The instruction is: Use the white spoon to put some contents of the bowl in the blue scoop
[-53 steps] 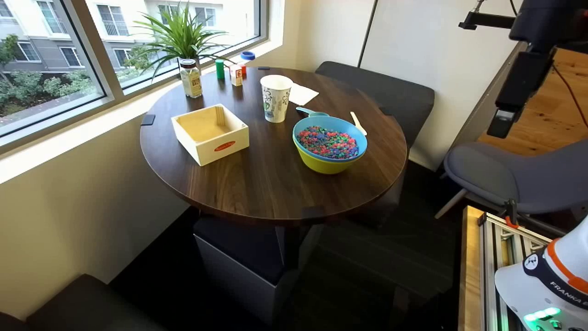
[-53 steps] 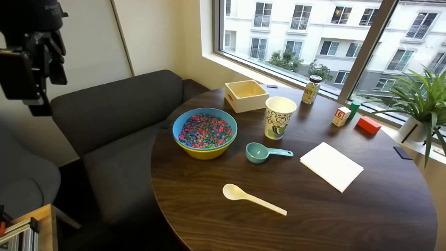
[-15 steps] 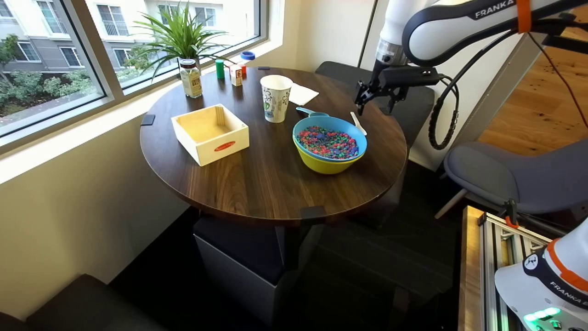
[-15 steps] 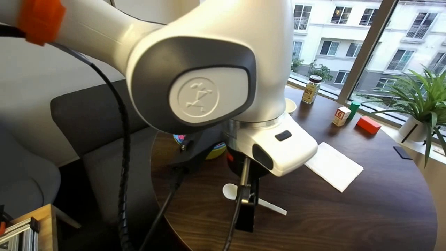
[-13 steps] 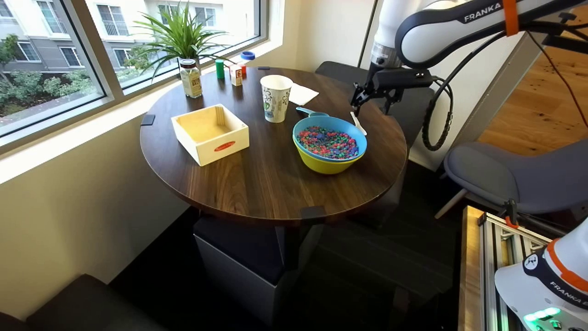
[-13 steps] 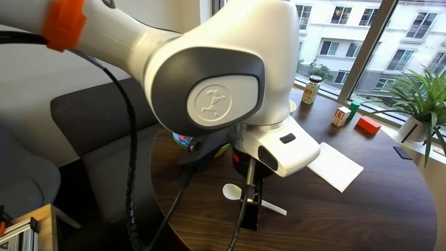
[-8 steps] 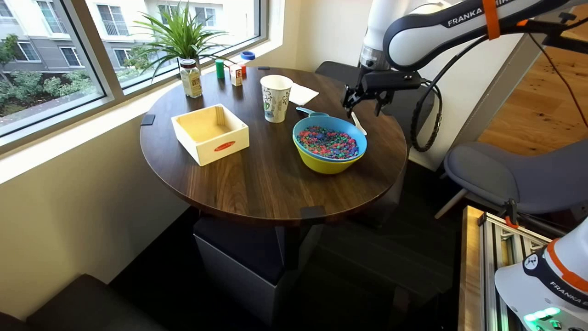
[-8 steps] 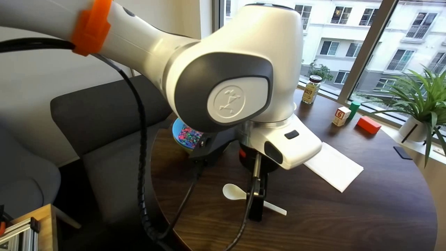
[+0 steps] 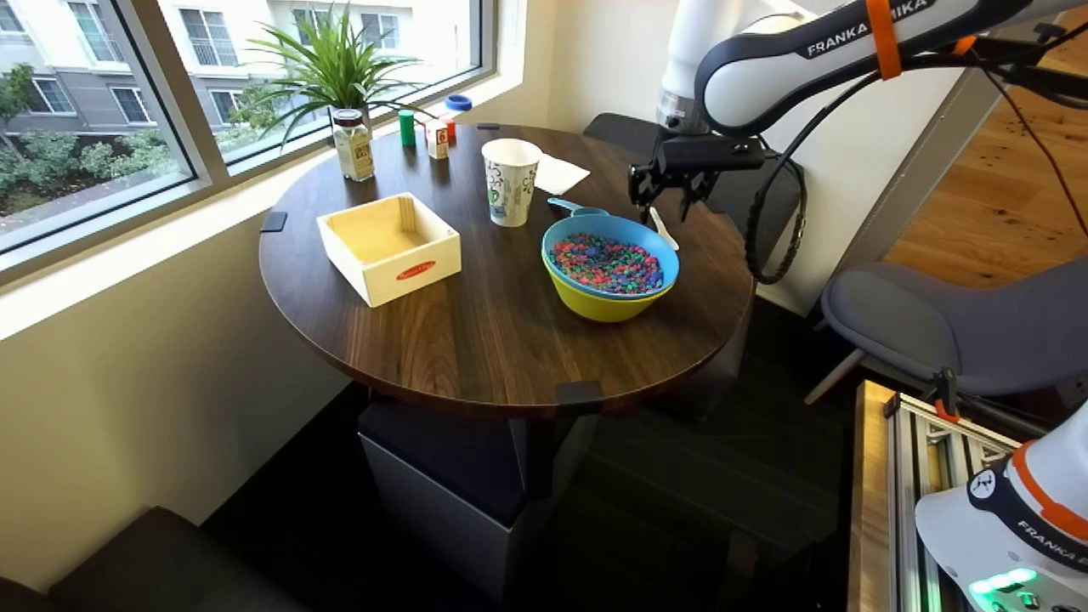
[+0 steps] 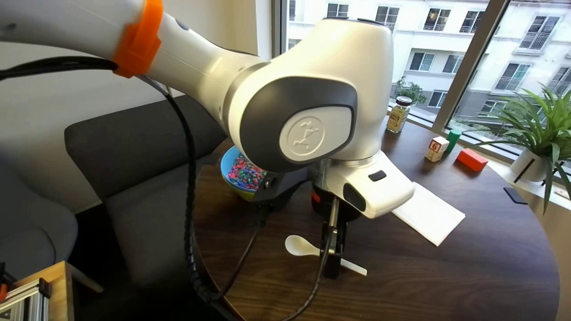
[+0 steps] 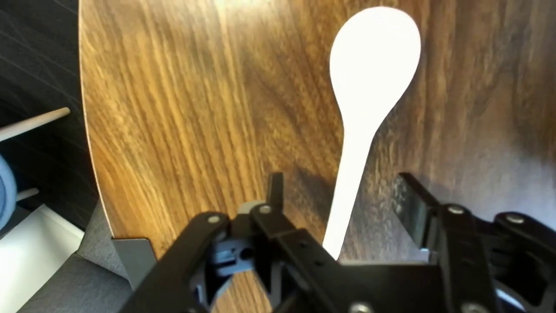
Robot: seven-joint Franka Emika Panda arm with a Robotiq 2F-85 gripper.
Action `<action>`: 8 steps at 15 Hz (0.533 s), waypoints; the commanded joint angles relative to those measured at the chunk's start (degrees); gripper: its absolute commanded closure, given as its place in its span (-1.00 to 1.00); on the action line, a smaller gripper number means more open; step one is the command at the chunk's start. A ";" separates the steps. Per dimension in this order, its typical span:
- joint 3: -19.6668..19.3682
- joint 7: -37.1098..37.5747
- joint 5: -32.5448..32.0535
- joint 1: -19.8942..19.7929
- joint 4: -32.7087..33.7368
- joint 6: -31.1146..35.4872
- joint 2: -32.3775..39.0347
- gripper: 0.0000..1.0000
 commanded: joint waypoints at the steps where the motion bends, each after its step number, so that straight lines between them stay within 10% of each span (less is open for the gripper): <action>1: -1.11 0.56 1.75 1.36 0.60 1.01 1.11 -0.23; 8: -1.56 0.87 1.78 1.76 0.56 1.77 1.41 0.98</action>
